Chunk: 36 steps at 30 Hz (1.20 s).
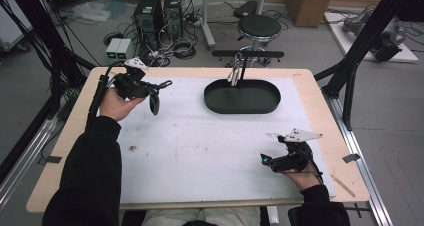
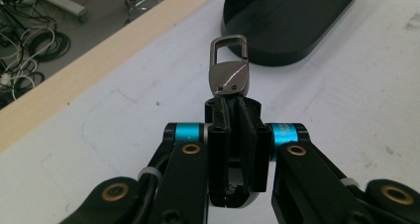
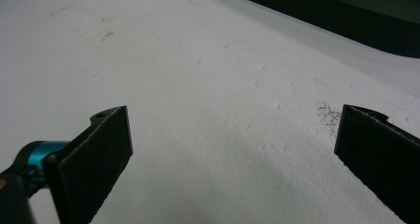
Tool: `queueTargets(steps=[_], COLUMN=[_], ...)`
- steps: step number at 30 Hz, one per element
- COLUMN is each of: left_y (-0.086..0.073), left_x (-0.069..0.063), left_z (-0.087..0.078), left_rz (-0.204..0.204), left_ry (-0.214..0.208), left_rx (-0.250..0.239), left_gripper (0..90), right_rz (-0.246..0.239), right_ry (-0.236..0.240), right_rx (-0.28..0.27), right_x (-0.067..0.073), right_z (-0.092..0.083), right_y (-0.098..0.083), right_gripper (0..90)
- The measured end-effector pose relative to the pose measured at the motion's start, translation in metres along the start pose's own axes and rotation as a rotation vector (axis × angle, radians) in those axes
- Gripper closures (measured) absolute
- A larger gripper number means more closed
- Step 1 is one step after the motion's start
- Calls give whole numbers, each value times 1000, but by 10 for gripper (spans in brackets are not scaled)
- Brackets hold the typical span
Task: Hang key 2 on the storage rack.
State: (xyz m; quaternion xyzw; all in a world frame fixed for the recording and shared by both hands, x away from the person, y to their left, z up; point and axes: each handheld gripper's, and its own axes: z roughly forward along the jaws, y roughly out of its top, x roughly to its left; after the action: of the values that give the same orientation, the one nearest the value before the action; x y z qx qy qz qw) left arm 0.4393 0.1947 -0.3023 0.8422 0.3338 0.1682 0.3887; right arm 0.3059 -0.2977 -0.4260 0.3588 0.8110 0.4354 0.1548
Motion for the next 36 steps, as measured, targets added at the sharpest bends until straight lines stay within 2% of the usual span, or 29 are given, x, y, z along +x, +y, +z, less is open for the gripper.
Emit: queueTargets(steps=[5,14,18,21,24,30,33,36], left_y=[15,31,40,48,56,70,79,88], left_x=[-5,-13,-14,-16,-19,-24,-30,-35], left_z=[-2,4,5,8,13,26,33,39], left_rz=[19,47,29,43,57,74,101,123], left_ry=[-8,-1,-34,-37,-23,-26,-1,-1], left_rx=[-31,-35,-49,-38,-39,-11,-18,-20], left_gripper=[831,832,831,834,834,836,839,839], right_rz=[6,9,12,13,14,13,18,23], right_ry=[1,-2,-3,-5,-1,-1,0,6], right_rx=[1,-1,-8,-14,-13,-10,-7,-14], right_x=[0,-1,-2,-3,-3,-3,-4,-4], right_z=[0,-2,-3,-3,-2,-2,-1,0], right_y=[0,-2,-2,-2,-3,-3,-5,-6], right_gripper=[7,7,7,7,7,7,7,7])
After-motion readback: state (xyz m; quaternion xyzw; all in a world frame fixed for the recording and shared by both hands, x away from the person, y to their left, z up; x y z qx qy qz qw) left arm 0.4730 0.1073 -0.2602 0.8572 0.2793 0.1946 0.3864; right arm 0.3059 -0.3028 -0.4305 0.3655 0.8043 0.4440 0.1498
